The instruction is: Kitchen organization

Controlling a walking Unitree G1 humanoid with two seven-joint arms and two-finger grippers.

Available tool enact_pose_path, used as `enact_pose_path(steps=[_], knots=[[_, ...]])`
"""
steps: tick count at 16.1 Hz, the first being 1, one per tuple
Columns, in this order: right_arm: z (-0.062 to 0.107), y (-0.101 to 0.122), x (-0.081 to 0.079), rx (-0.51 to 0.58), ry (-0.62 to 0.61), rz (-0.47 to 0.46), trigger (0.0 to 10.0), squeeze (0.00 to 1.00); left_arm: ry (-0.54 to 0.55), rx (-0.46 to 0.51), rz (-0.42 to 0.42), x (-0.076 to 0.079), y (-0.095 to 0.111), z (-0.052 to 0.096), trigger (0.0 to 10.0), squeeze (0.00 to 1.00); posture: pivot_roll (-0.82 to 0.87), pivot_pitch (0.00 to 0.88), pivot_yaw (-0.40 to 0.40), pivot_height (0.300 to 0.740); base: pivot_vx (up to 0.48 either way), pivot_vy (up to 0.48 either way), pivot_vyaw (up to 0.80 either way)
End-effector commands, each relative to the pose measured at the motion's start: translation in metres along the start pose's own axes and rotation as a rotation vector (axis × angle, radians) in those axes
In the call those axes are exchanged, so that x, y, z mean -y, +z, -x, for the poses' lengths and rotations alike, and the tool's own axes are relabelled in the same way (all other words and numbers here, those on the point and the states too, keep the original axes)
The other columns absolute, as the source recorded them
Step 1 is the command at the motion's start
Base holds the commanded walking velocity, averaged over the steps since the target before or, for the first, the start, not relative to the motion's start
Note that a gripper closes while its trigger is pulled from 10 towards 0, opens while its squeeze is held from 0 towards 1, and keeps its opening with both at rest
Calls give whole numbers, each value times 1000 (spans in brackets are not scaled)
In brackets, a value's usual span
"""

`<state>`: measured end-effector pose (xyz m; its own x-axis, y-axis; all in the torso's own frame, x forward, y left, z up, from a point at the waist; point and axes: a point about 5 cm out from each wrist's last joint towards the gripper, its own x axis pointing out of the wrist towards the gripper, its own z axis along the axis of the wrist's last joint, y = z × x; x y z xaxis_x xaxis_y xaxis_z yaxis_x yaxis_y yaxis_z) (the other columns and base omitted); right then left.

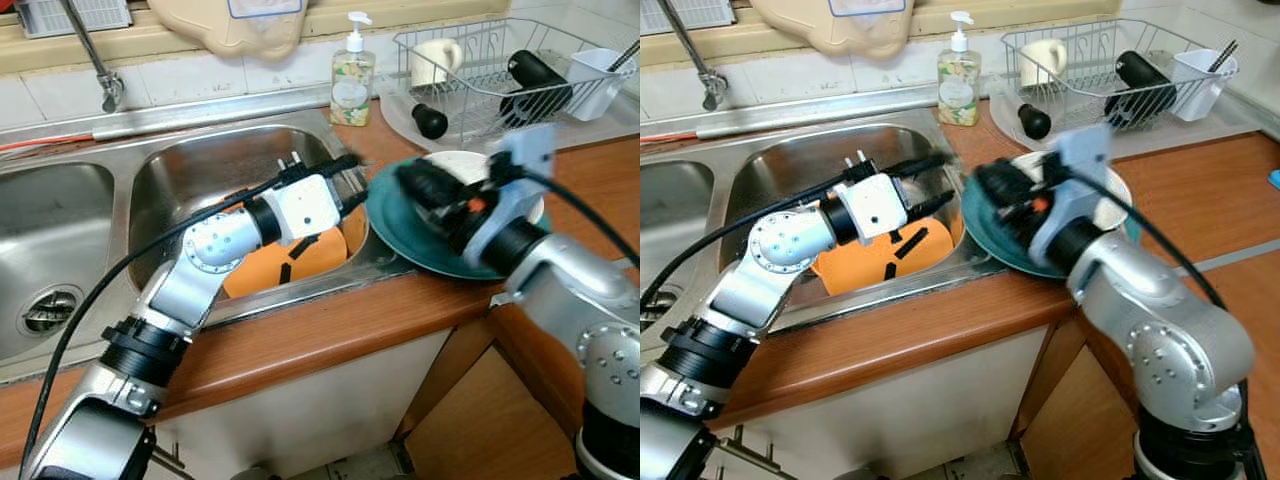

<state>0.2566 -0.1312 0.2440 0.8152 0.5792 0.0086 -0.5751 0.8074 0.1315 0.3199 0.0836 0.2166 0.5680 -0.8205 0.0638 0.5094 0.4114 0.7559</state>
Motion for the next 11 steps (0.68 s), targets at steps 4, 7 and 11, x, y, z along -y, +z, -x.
enact_pose_path(steps=[4,7,11], knots=[[0,5,-15,9,104,16,0,0,-14,-3,-45,-4,1,-4,10000,0,-150,0,52,740,0,0,0],[-2,6,-18,13,122,13,0,0,-38,-5,-39,0,-1,-6,2392,0,-150,0,52,740,0,0,0],[-3,5,-22,17,138,6,0,0,-59,-35,-46,4,-6,-4,0,0,-149,0,46,740,0,0,0]])
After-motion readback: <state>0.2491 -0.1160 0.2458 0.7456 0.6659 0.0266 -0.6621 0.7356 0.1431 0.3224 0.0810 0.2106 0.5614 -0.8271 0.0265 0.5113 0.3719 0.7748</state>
